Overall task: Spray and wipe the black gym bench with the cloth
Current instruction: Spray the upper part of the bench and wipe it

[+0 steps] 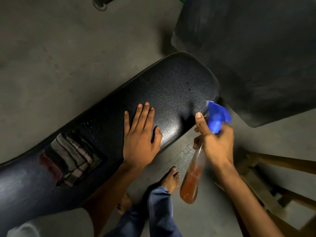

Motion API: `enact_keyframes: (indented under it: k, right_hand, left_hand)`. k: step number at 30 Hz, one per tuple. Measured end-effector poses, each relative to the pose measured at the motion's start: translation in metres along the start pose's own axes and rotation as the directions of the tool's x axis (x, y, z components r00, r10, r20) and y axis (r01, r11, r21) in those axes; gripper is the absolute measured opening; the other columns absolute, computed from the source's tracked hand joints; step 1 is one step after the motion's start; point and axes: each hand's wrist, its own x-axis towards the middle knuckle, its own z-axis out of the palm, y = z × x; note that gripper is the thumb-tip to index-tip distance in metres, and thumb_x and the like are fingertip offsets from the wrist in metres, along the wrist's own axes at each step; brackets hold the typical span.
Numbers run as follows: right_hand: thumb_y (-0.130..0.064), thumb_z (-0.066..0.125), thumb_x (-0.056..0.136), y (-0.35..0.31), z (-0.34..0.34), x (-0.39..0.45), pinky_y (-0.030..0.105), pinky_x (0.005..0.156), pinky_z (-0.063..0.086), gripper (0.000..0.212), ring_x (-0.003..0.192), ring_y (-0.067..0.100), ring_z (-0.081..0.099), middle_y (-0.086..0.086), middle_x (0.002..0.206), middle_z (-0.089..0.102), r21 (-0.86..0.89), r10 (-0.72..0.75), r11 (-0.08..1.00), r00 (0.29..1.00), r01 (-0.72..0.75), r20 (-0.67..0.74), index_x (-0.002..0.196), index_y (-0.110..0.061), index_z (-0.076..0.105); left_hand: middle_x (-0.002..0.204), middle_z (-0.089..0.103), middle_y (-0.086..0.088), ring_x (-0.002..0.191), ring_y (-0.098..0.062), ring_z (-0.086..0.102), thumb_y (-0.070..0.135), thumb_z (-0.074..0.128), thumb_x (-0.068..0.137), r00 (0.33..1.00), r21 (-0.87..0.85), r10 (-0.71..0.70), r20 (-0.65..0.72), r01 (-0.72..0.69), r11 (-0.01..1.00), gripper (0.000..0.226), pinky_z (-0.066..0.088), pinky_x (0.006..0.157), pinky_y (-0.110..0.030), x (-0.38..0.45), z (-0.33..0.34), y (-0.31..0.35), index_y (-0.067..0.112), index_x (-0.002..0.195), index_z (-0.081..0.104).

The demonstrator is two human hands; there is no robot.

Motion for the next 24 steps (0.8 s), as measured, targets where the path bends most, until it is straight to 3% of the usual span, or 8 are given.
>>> enact_keyframes:
  k: [3, 8, 11, 15, 18, 21, 24]
  right_hand:
    - [-0.053, 0.078, 0.095, -0.001, -0.005, -0.003, 0.058, 0.063, 0.063, 0.056, 0.046, 0.028, 0.066, 0.012, 0.065, 0.071, 0.014, 0.023, 1.0, 0.997, -0.022, -0.067, 0.077, -0.003, 0.061]
    - [-0.049, 0.076, 0.097, -0.003, -0.011, -0.014, 0.04, 0.055, 0.058, 0.042, 0.042, 0.023, 0.065, -0.002, 0.067, 0.072, 0.081, 0.082, 0.994, 0.978, -0.068, -0.192, 0.072, -0.019, 0.061]
    - [-0.046, 0.077, 0.096, 0.003, -0.007, -0.036, 0.04, 0.055, 0.059, 0.038, 0.043, 0.019, 0.063, -0.001, 0.074, 0.075, 0.094, 0.12, 0.99, 0.985, -0.108, -0.126, 0.079, -0.014, 0.065]
    - [-0.042, 0.08, 0.095, 0.023, 0.006, -0.067, 0.041, 0.055, 0.059, 0.037, 0.043, 0.023, 0.062, 0.003, 0.068, 0.069, 0.083, 0.126, 0.989, 0.992, -0.123, -0.032, 0.074, -0.016, 0.065]
    - [-0.038, 0.079, 0.096, 0.037, 0.022, -0.09, 0.034, 0.048, 0.052, 0.036, 0.042, 0.025, 0.059, 0.003, 0.072, 0.07, 0.09, 0.112, 0.989, 0.99, -0.12, 0.081, 0.079, -0.009, 0.066]
    - [-0.032, 0.079, 0.096, 0.044, 0.04, -0.119, 0.027, 0.044, 0.047, 0.047, 0.038, 0.019, 0.055, 0.009, 0.06, 0.061, 0.068, 0.097, 0.991, 0.978, -0.111, 0.182, 0.08, 0.007, 0.06]
    - [-0.031, 0.082, 0.094, 0.049, 0.051, -0.143, 0.024, 0.045, 0.046, 0.047, 0.039, 0.014, 0.052, 0.01, 0.053, 0.055, 0.001, 0.093, 0.995, 0.97, -0.096, 0.226, 0.079, 0.008, 0.06]
  left_hand:
    - [0.174, 0.032, -0.008, 0.164, -0.024, 0.023, 0.035, 0.048, 0.104, 1.0, -0.014, 0.008, -0.01, -0.009, 1.0, 0.061, 0.012, 0.133, -0.059, -0.001, -0.001, -0.001, 0.01, 0.16, 0.045]
    - [0.175, 0.03, -0.008, 0.164, -0.024, 0.024, 0.036, 0.049, 0.106, 1.0, -0.085, 0.013, -0.002, -0.013, 0.996, 0.06, 0.011, 0.133, -0.059, -0.006, -0.009, -0.007, 0.011, 0.16, 0.044]
    - [0.175, 0.03, -0.009, 0.164, -0.026, 0.025, 0.034, 0.052, 0.104, 0.999, -0.085, 0.034, 0.009, -0.033, 0.996, 0.06, 0.012, 0.133, -0.06, -0.02, -0.015, -0.016, 0.01, 0.16, 0.044]
    - [0.174, 0.031, -0.011, 0.164, -0.026, 0.024, 0.036, 0.05, 0.107, 0.994, -0.074, 0.1, 0.041, -0.097, 0.993, 0.058, 0.013, 0.134, -0.059, -0.04, -0.02, -0.033, 0.008, 0.157, 0.047]
    - [0.176, 0.026, -0.011, 0.165, -0.026, 0.019, 0.037, 0.051, 0.107, 0.993, -0.059, 0.113, 0.042, -0.11, 0.992, 0.059, 0.011, 0.133, -0.06, -0.051, -0.028, -0.043, 0.009, 0.159, 0.046]
    - [0.177, 0.023, -0.013, 0.165, -0.029, 0.019, 0.039, 0.051, 0.106, 0.994, -0.004, 0.097, 0.049, -0.097, 0.995, 0.062, 0.012, 0.132, -0.063, -0.07, -0.036, -0.055, 0.01, 0.16, 0.043]
    - [0.177, 0.022, -0.016, 0.165, -0.031, 0.019, 0.042, 0.048, 0.106, 0.993, 0.021, 0.102, 0.065, -0.103, 0.994, 0.066, 0.016, 0.131, -0.064, -0.09, -0.042, -0.066, 0.008, 0.162, 0.04]
